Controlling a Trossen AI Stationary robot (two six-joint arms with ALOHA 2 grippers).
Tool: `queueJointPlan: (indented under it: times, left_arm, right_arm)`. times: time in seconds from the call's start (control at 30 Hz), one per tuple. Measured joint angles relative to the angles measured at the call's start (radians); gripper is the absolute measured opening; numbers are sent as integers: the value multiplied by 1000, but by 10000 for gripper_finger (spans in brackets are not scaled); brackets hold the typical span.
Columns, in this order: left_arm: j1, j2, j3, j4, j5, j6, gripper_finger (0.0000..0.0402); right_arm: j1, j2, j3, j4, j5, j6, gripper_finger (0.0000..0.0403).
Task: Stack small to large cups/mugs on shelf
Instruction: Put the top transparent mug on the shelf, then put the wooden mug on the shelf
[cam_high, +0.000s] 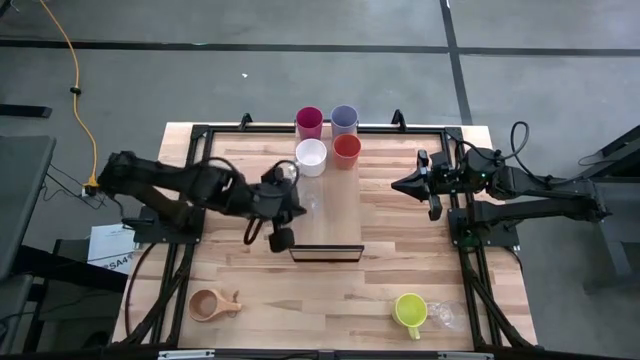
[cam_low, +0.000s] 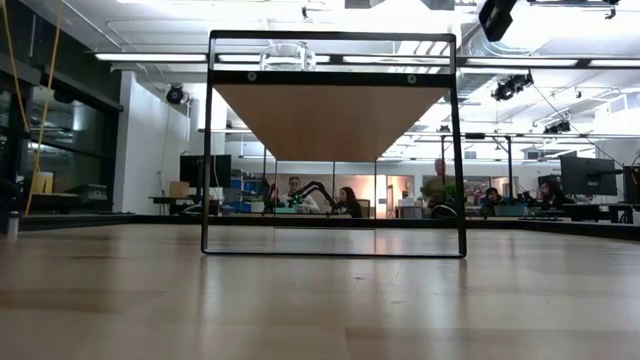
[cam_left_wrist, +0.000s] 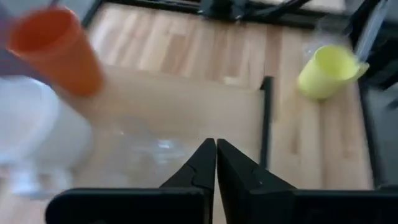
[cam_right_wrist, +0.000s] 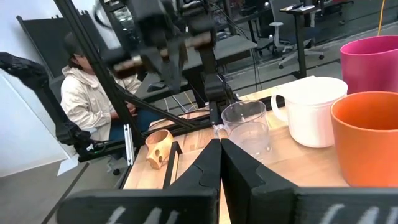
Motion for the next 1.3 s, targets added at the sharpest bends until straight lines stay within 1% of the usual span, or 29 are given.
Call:
queueJointPlan:
  times: [0.07,0.17,0.23,0.33,0.43,0.57,0.83,0.97,1.1,1.2,1.3]
  left_arm:
    - [0,-60,-162,158,39,-71,4]
    - [2,-121,-371,380,55,-203,1]
    - [2,-133,-469,472,48,-275,1]
    - [3,-132,-548,551,24,-360,0]
    - [3,-121,-571,560,-44,-410,0]
    - [4,-113,-571,556,-152,-413,0]
    - [84,-113,-571,559,-155,-403,0]
    - [117,-113,-571,561,-133,-383,0]
    - [121,-113,-571,560,-95,-383,0]
    - [120,-134,-571,554,-11,-375,0]
    - [106,-188,-571,558,85,-342,0]
  right_arm:
    - [0,0,0,-3,0,-1,0]
    - [0,0,0,-9,0,-2,0]
    - [0,0,0,-9,0,-4,0]
    - [0,0,0,-11,0,-4,0]
    - [0,0,0,-10,0,-4,0]
    - [0,1,0,-8,0,-4,0]
    - [0,1,0,-6,0,-4,0]
    - [0,1,0,-6,0,-2,0]
    - [0,1,0,-6,0,4,0]
    - [0,1,0,-6,0,3,0]
    - [0,1,0,-6,0,3,0]
